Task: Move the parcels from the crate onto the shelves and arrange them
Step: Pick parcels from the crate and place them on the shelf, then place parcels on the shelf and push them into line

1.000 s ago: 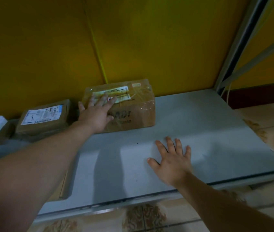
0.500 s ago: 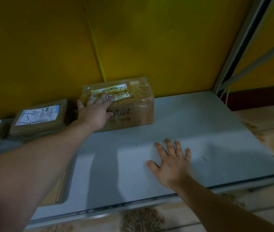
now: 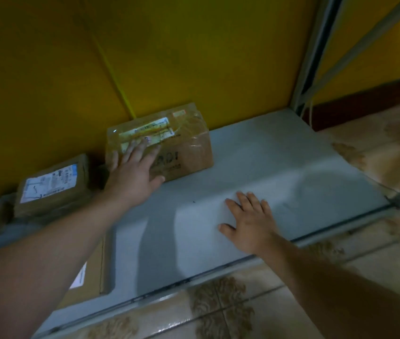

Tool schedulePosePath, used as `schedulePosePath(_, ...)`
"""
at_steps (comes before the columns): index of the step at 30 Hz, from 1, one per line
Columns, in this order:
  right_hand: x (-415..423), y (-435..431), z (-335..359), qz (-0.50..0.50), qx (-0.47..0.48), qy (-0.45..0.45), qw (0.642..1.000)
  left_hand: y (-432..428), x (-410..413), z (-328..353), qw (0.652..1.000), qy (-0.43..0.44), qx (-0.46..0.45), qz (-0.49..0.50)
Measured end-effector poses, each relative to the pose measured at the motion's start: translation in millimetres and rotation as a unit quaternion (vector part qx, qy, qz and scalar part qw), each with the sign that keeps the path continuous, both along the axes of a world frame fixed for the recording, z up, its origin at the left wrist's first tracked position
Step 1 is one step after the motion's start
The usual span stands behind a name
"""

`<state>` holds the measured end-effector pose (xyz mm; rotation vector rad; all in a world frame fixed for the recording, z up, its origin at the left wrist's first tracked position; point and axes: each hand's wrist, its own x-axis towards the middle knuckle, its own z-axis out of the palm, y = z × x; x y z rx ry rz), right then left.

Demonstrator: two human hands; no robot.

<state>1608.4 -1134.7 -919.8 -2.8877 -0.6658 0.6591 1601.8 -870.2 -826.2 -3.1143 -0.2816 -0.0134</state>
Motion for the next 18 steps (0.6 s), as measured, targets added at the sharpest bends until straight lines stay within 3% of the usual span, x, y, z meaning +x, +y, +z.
schedulePosePath(3,-23.6,-19.3,31.2,-0.049,0.014,0.063,0.997,-23.7,-17.3,16.2,0.996,0.075,-0.025,-0.045)
schedulePosePath(8,-80.4,-59.2,123.5,-0.109,0.008,0.097,0.989,-79.2,-53.9,69.0,0.970,0.166,-0.172,-0.049)
schedulePosePath(14,-166.8,-92.0,286.7,-0.161,-0.015,0.144,0.976,-130.2,-128.0,192.1,0.942,0.239,-0.224,-0.075)
schedulePosePath(18,-217.3,-96.7,389.9,-0.142,-0.017,0.135,0.981,-142.0,-190.7,290.5,0.936,0.236,-0.257,-0.054)
